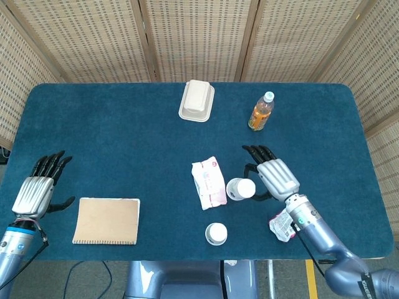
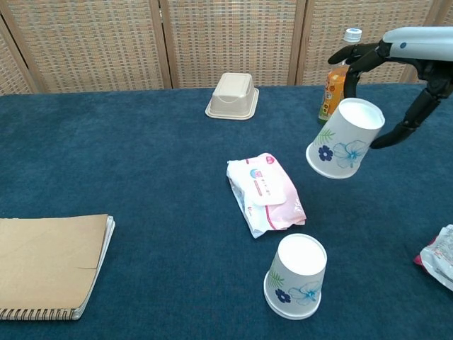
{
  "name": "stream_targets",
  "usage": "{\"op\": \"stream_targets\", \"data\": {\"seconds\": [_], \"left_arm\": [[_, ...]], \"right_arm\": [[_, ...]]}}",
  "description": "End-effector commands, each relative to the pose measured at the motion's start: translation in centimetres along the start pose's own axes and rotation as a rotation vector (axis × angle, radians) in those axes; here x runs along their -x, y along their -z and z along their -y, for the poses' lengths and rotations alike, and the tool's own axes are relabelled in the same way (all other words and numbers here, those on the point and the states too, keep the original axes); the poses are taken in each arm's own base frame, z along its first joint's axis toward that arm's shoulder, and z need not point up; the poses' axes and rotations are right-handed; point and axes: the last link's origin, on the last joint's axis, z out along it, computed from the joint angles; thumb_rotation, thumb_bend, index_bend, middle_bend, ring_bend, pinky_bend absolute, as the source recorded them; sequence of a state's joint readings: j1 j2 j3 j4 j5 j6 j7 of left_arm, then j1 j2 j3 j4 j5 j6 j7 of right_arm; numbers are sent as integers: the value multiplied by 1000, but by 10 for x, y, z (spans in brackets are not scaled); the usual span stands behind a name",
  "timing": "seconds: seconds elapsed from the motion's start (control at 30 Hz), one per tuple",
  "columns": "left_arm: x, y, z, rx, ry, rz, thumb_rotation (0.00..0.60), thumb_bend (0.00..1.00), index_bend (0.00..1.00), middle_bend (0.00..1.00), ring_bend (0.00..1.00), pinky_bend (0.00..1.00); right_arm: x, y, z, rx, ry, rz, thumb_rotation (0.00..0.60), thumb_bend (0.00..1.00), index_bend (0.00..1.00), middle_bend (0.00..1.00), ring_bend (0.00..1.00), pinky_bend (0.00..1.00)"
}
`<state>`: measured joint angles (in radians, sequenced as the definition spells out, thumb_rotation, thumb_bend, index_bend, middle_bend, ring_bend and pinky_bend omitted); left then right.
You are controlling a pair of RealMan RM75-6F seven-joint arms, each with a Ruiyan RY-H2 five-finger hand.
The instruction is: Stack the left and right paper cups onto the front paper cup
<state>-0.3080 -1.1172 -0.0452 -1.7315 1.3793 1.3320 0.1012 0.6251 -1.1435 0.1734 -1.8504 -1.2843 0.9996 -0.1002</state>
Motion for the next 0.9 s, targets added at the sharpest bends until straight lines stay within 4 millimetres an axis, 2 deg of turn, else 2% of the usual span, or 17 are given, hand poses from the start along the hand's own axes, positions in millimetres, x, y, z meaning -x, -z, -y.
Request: {"op": "stream_targets", "data": {"seconds": [0.03, 0.17, 0.43, 0.73, 0.9], "left_arm": [[0, 1, 0, 2, -3, -2, 600, 249, 78, 0, 0, 0], [0, 0, -1, 0, -4, -1, 600, 249, 78, 0, 0, 0], [0, 0, -1, -2, -5, -5, 600, 250, 78, 0, 0, 0], [-2, 0, 1, -7, 3, -9, 600, 249, 78, 0, 0, 0], [-2, 0, 1, -4, 3, -4, 600, 250, 78, 0, 0, 0]], "right_arm": [[4, 23, 1, -24, -15, 32, 600, 235, 527, 118, 0, 0], [10, 41, -3, -46, -29, 77, 600, 235, 528, 118, 0, 0], [11, 58, 1, -95, -105, 92, 600, 235, 531, 119, 0, 0], [17, 67, 13, -148, -121, 115, 600, 234, 533, 119, 0, 0], [26, 65, 20, -159, -88, 103, 600, 235, 534, 119, 0, 0]]}}
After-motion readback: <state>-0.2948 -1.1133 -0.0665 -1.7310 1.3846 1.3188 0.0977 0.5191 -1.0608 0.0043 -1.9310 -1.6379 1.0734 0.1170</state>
